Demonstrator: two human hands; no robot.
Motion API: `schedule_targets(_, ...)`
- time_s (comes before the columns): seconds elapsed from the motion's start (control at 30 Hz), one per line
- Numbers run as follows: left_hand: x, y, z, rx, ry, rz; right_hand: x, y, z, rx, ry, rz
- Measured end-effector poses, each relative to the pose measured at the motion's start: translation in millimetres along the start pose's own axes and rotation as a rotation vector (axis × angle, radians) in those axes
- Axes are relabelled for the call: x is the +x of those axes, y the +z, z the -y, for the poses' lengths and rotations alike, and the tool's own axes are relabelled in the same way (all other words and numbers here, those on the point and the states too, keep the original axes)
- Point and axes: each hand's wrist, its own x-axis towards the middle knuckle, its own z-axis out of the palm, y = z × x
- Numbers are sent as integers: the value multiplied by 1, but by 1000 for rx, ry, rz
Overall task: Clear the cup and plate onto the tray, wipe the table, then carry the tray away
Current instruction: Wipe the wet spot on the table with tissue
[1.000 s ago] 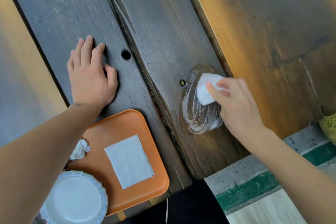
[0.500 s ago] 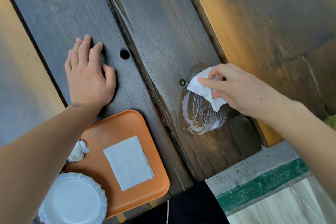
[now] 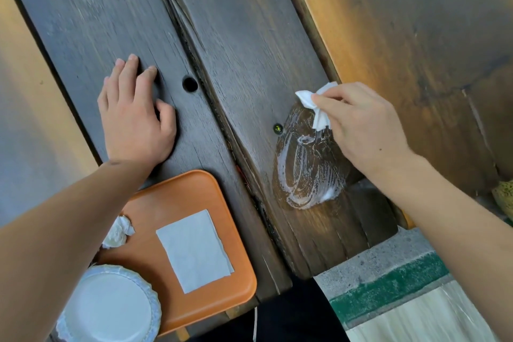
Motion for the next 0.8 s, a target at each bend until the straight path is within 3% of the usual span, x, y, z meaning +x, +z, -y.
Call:
schedule_targets(0.17, -1, 0, 1, 0, -1, 2, -2, 16, 22, -35, 0, 103)
schedule_targets(0.4, 0, -2, 0, -6, -1, 16, -68, 10, 40, -1, -280, 343)
schedule_targets(0.53, 0, -1, 0, -2, 5, 13, -44, 3, 23, 76, -121, 274)
schedule_targets(0.67, 0, 0, 2, -1, 7, 7, 13, 7, 9, 92, 116, 61)
schedule_targets(0.8, 0, 2, 2, -1, 3, 1, 33, 19, 22, 71, 70, -17)
